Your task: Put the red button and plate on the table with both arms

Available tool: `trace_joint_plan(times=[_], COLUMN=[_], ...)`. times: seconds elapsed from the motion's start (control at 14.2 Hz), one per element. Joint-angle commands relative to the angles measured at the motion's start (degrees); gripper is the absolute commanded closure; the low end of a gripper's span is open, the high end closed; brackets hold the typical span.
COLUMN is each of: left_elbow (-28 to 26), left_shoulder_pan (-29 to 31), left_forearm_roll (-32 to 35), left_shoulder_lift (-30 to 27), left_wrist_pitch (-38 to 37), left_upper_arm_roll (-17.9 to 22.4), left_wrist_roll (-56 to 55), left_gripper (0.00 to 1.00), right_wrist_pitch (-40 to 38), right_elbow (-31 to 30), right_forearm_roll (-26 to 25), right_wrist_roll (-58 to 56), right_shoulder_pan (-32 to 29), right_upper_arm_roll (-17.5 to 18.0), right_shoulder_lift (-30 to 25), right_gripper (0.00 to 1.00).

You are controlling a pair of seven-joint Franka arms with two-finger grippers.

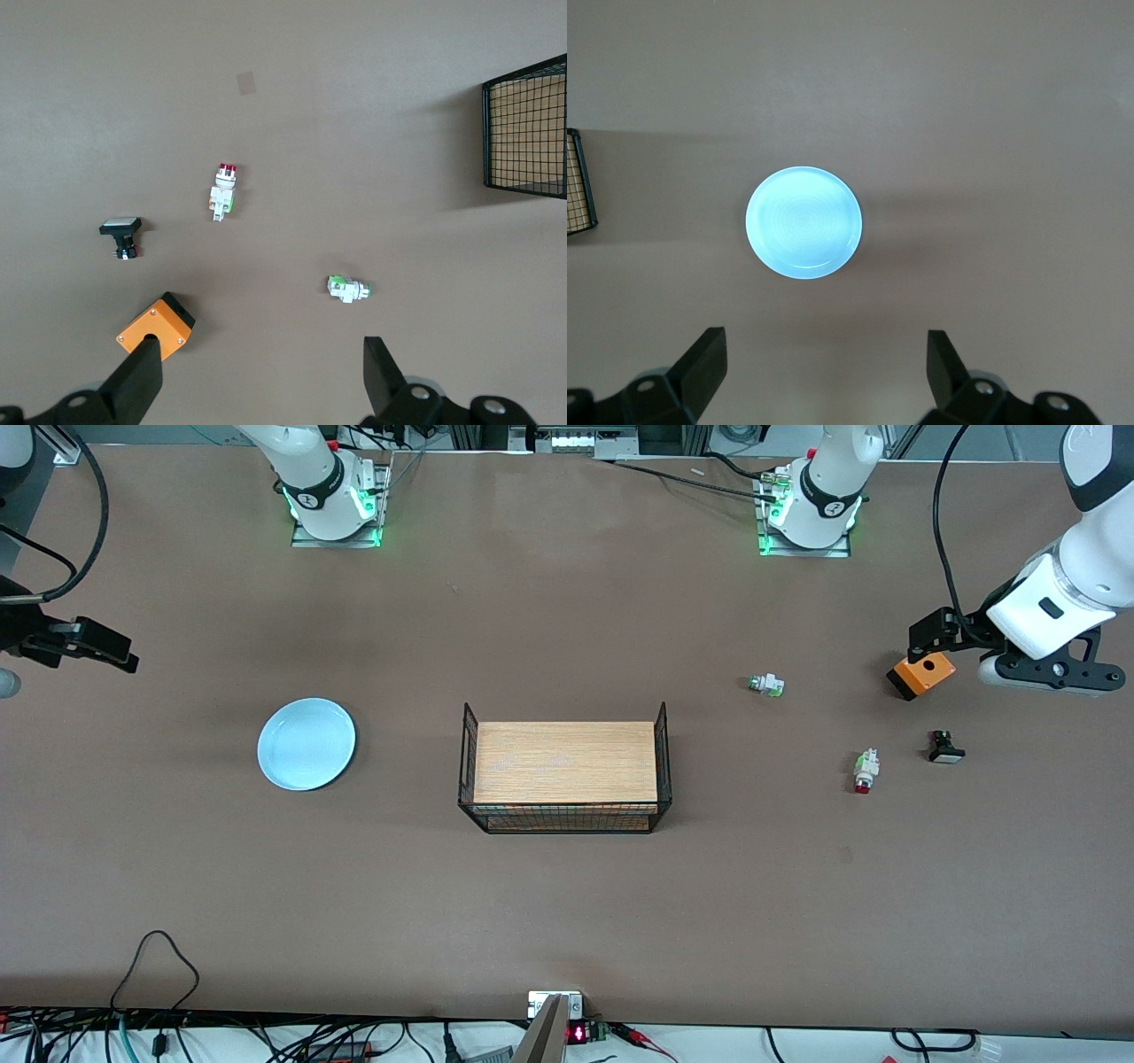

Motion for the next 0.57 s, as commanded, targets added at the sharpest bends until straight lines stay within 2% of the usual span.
trace_joint_plan(times=[0.0, 0.14, 0.49], left_elbow=[0.8, 0.8, 0.8], left_shoulder_pan=[0.1, 0.2, 0.3], left_forearm_roll=[-0.2, -0.2, -0.2], left_shoulder_lift=[-0.3, -0.4, -0.3], left_wrist_pitch=[-1.2, -1.2, -1.2], left_upper_arm_roll=[0.3, 0.3, 0.3], left_wrist_roll=[0.3, 0.4, 0.5], left_gripper=[0.00, 0.00, 0.00], right_wrist_pitch=[0.9, 1.9, 1.1], right_elbow=[-2.6, -4.5, -3.9], right_forearm_roll=[-0.1, -0.1, -0.1], right_wrist_roll=[-1.2, -1.2, -0.7], right_shoulder_pan=[-1.0, -0.9, -0.9], right_upper_arm_roll=[0.7, 0.7, 0.7], right_shoulder_lift=[-2.7, -4.4, -4.1], right_gripper=[0.00, 0.00, 0.00])
